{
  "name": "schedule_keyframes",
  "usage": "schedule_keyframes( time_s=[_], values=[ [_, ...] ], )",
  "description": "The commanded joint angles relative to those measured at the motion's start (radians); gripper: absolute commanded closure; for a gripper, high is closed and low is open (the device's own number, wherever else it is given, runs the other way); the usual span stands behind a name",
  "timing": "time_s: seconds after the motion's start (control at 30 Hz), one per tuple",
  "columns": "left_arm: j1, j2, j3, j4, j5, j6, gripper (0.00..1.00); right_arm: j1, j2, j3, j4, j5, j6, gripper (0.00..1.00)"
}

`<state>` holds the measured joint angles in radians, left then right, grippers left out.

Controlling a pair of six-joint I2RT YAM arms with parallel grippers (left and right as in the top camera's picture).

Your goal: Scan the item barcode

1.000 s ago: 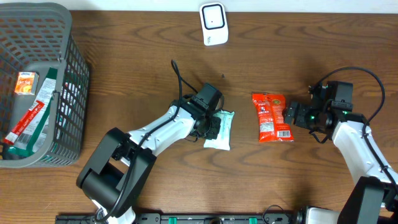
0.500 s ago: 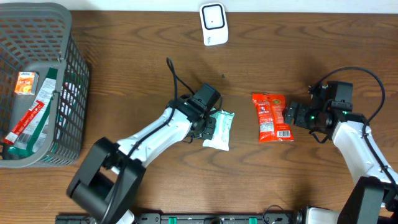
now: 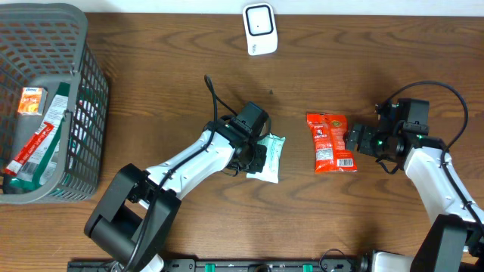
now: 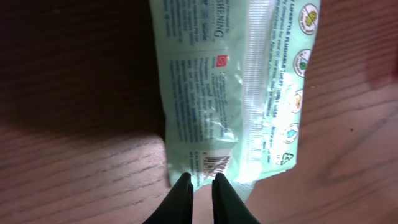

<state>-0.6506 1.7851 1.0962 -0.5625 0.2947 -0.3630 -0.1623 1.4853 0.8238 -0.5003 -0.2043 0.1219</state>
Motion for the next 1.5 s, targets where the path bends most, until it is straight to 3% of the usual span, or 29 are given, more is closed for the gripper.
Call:
schedule_keyframes(
  time_s=[0.0, 0.17, 0.4, 0.7, 0.9, 1.33, 1.47],
  values=[
    [-0.003, 0.014, -0.002, 0.003, 0.027, -0.005, 0.86, 0.007, -0.008, 0.012, 0.002, 0.005, -0.003, 0.01],
    [-0.003, 0.018, -0.023, 0.034, 0.026, -0.009, 0.91, 0.007, -0.008, 0.012, -0.001, 0.005, -0.003, 0.01],
    [-0.003, 0.027, -0.073, 0.081, -0.083, -0.039, 0.92, 0.007, -0.008, 0.012, -0.001, 0.005, -0.003, 0.01],
    [-0.036, 0.027, -0.077, 0.087, -0.079, -0.039, 0.92, 0.007, -0.008, 0.012, -0.001, 0.005, -0.003, 0.01],
    [-0.021, -0.040, 0.045, -0.074, -0.165, -0.027, 0.92, 0.007, -0.008, 0.012, -0.001, 0.005, -0.003, 0.01],
    [-0.127, 0.019, 0.004, 0.019, -0.166, -0.095, 0.92, 0.007, -0.008, 0.012, -0.001, 0.005, -0.003, 0.01],
    [-0.127, 0.042, 0.002, 0.025, -0.259, -0.095, 0.92, 0.007, -0.008, 0.012, -0.001, 0.005, -0.003, 0.01]
  ],
)
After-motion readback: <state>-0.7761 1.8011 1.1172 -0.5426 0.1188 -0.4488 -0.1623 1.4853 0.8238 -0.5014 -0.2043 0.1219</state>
